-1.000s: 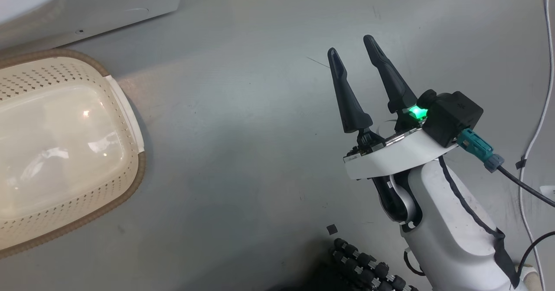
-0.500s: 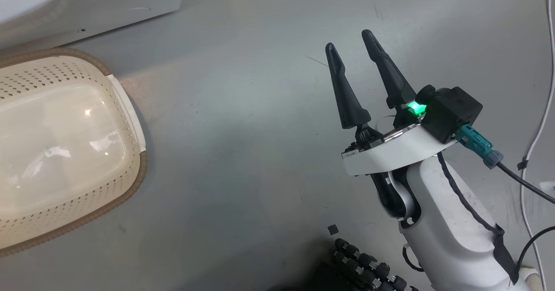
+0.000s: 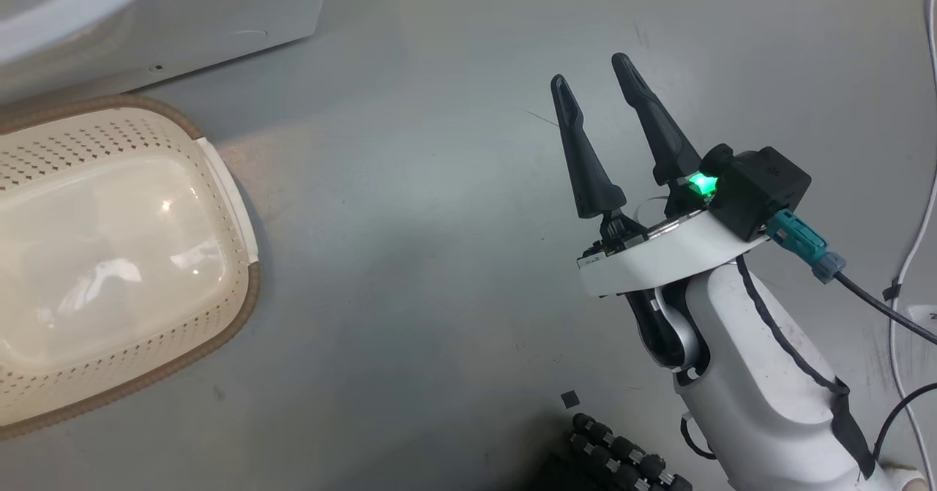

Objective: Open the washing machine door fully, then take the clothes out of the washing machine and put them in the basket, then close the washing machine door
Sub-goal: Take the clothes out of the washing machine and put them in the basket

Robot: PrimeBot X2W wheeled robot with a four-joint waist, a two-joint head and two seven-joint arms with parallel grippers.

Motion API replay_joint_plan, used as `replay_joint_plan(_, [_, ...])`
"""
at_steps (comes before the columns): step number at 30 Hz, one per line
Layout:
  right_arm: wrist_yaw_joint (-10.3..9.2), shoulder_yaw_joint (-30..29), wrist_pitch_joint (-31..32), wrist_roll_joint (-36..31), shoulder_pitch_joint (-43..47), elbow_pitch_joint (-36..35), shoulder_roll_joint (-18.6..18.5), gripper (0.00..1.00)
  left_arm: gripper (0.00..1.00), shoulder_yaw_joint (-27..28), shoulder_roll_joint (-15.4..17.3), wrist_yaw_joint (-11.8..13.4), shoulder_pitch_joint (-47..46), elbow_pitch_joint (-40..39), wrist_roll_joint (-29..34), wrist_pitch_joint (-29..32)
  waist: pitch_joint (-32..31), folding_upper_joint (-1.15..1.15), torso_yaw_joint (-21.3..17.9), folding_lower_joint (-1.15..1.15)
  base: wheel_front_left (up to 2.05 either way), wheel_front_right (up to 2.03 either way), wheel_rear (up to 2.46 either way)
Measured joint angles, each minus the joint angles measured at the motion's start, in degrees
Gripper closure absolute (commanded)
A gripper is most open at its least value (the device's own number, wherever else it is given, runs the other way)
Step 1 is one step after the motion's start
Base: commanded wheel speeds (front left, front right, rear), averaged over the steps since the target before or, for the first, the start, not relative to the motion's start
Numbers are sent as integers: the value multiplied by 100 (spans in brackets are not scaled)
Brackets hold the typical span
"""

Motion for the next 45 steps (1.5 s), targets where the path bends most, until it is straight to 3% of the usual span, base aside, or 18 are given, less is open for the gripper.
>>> replay_joint_plan(13, [9, 30, 0, -181, 4, 204, -4, 0, 100, 42, -274, -221, 829, -383, -16, -1314, -472, 0, 221, 0, 0, 0, 0])
replay_joint_plan(29, [8, -285, 0, -536, 403, 630, -13, 0, 100, 30, -853, -209, 2565, -1121, -65, -2594, -1263, 0, 595, 0, 0, 0, 0])
replay_joint_plan(45, [67, -537, 1, -670, 934, 888, -14, 0, 100, -162, -1247, 24, 3373, -2359, 3, -2822, -2185, 0, 1076, 0, 0, 0, 0])
